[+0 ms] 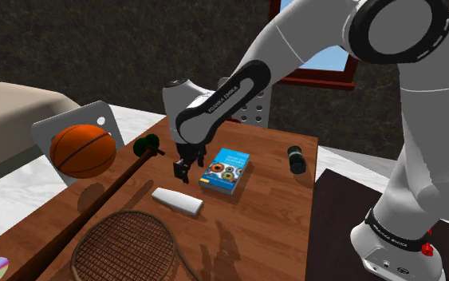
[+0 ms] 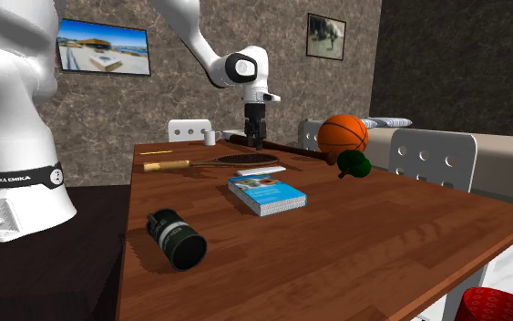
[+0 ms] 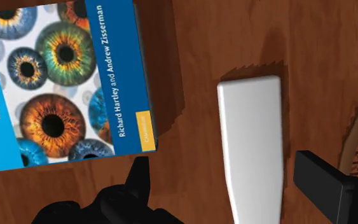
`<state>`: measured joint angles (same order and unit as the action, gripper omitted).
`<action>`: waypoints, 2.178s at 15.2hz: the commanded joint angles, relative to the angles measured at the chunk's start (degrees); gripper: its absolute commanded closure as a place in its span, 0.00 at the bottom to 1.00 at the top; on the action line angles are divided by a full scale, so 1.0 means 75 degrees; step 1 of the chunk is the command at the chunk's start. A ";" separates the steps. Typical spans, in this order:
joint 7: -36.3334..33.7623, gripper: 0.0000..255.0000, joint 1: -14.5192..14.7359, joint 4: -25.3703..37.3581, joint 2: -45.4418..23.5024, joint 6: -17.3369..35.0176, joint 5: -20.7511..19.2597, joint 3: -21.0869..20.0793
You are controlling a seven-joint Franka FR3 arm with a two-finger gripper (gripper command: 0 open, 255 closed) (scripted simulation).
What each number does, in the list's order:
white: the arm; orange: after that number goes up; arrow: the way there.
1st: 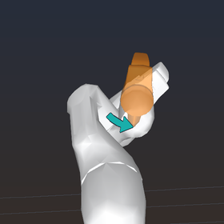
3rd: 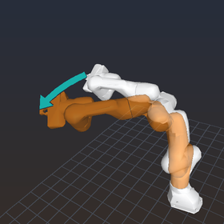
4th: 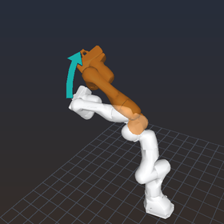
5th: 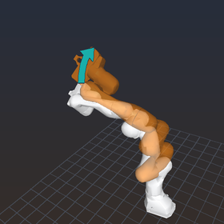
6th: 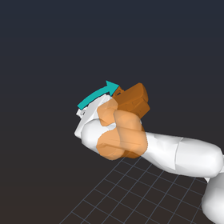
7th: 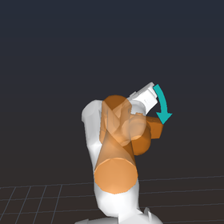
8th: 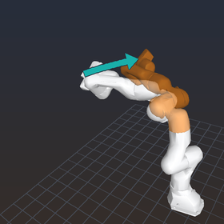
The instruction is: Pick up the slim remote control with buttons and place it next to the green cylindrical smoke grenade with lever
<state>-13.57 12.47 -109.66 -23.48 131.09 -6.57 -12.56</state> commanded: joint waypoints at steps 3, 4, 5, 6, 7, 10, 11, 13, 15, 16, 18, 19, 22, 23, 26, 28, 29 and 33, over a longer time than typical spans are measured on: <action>-0.0109 0.00 0.0355 0.0987 -0.1123 0.0156 -0.0329 0.0024; -0.0119 0.00 0.0445 0.1284 -0.1408 0.0149 -0.0400 0.0034; -0.0122 0.00 0.0538 0.1593 -0.1695 0.0134 -0.0465 0.0046; -0.0121 0.00 0.0632 0.1915 -0.1986 0.0110 -0.0527 0.0058; -0.0115 0.00 0.0727 0.2251 -0.2280 0.0075 -0.0585 0.0070; -0.0125 0.00 0.0797 0.2453 -0.2581 0.0178 -0.0642 0.0104; -0.0133 0.00 0.0806 0.2462 -0.2651 0.0240 -0.0656 0.0117; -0.0148 0.00 0.0823 0.2484 -0.2795 0.0361 -0.0684 0.0143; -0.0163 0.00 0.0841 0.2514 -0.2942 0.0478 -0.0711 0.0170; -0.0167 0.00 0.0846 0.2522 -0.2984 0.0512 -0.0719 0.0178; -0.0167 0.00 0.0846 0.2524 -0.2985 0.0511 -0.0719 0.0177; -0.0167 0.00 0.0846 0.2524 -0.2985 0.0511 -0.0719 0.0177; -0.0167 0.00 0.0846 0.2524 -0.2985 0.0511 -0.0719 0.0177; -0.0167 0.00 0.0846 0.2524 -0.2984 0.0510 -0.0718 0.0177; -0.0167 1.00 0.0846 0.2523 -0.2984 0.0510 -0.0718 0.0177; -0.0167 1.00 0.0846 0.2523 -0.2984 0.0510 -0.0718 0.0177; -0.0167 1.00 0.0846 0.2523 -0.2984 0.0510 -0.0718 0.0177; -0.0167 1.00 0.0846 0.2524 -0.2985 0.0511 -0.0719 0.0178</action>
<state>-14.83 18.81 -90.73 -45.86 134.92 -11.96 -11.23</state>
